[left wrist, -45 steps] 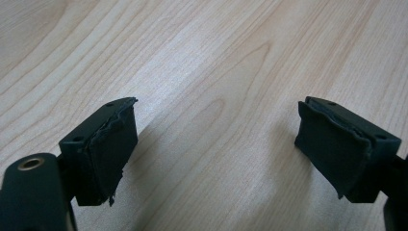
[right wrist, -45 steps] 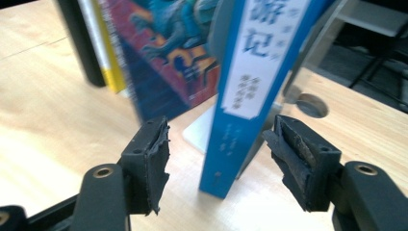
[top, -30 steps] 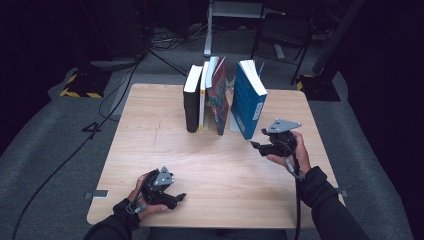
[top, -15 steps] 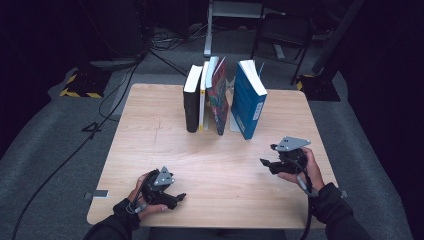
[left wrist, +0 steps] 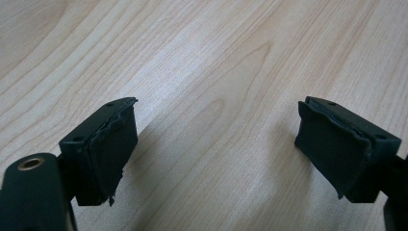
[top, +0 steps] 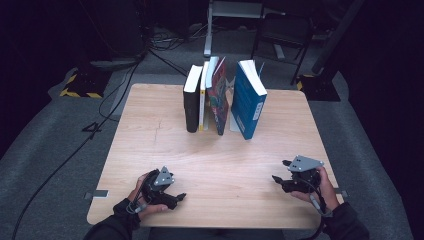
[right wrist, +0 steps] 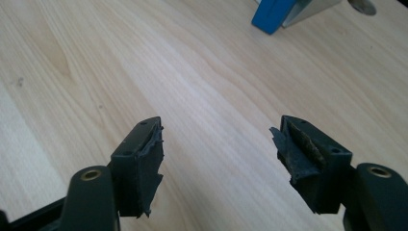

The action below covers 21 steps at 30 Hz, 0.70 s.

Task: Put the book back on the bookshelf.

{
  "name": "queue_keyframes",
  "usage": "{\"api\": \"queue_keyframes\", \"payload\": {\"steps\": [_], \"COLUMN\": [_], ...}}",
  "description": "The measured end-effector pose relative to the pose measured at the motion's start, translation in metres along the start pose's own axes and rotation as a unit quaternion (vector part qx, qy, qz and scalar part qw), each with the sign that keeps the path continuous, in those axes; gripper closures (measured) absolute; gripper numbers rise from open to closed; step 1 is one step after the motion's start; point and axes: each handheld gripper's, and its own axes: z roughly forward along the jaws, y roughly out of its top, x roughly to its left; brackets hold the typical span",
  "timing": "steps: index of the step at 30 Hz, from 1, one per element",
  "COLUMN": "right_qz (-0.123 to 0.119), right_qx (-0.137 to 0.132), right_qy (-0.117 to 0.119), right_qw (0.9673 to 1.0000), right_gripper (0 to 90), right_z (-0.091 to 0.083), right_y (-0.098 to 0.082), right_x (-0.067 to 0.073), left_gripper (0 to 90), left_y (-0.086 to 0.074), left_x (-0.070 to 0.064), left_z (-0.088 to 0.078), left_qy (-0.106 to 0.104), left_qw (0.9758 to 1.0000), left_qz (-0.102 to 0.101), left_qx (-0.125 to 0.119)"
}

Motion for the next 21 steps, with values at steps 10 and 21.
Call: {"api": "queue_keyframes", "payload": {"steps": [10, 21], "right_qz": [0.06, 0.129], "right_qx": [-0.008, -0.027], "right_qy": [0.007, 0.024], "right_qw": [0.9982, 0.991], "right_gripper": [30.7, 30.3], "right_z": [-0.013, -0.021], "right_y": [-0.042, -0.1], "right_x": [-0.005, -0.009], "left_gripper": [14.5, 14.5], "left_y": [0.0, 0.0], "left_x": [0.0, -0.001], "left_z": [0.0, 0.0], "left_qy": [0.0, 0.004], "left_qw": [1.0, 1.0], "left_qz": [0.0, -0.003], "left_qx": [0.0, -0.001]}}
